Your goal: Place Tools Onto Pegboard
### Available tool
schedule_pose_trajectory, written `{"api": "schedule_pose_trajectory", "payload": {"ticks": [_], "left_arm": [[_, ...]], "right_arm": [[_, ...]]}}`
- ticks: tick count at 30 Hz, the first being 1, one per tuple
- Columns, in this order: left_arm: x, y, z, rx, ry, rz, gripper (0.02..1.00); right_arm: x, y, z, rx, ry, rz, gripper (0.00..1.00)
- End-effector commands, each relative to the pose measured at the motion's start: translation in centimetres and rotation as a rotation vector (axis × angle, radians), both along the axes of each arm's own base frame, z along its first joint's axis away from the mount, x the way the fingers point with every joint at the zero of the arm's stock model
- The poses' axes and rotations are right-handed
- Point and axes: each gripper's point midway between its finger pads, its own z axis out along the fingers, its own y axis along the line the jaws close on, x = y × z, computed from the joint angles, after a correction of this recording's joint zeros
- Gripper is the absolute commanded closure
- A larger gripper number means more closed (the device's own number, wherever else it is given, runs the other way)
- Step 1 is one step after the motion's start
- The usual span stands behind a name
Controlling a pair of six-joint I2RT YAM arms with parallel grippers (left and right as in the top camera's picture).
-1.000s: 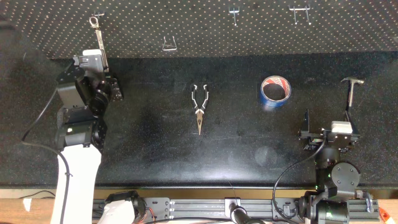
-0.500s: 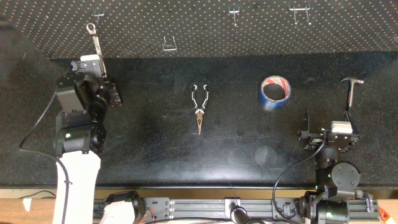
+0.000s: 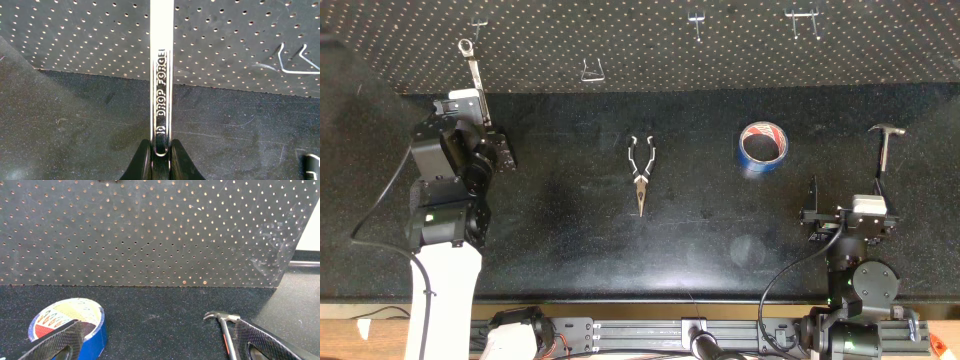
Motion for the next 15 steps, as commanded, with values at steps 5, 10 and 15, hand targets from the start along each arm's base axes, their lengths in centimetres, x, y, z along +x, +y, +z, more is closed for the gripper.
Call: {"api": "schedule_pose_trajectory", "payload": {"ticks": [5, 10, 15], "left_arm": [[0.9, 0.3, 0.7, -0.009, -0.015, 0.014, 0.989], [1.1, -0.3, 0.8, -0.027, -0.023, -0.014, 0.989], [1.3, -0.2, 0.2, -0.029, -0.006, -0.014, 0.989]], "right_arm": [[0.0, 0.1, -0.1, -0.010, 0.002, 0.007, 0.025], [0.0, 0.1, -0.1, -0.010, 0.002, 0.007, 0.025], [0.0, 0.1, -0.1, -0.010, 0.002, 0.007, 0.025]]}}
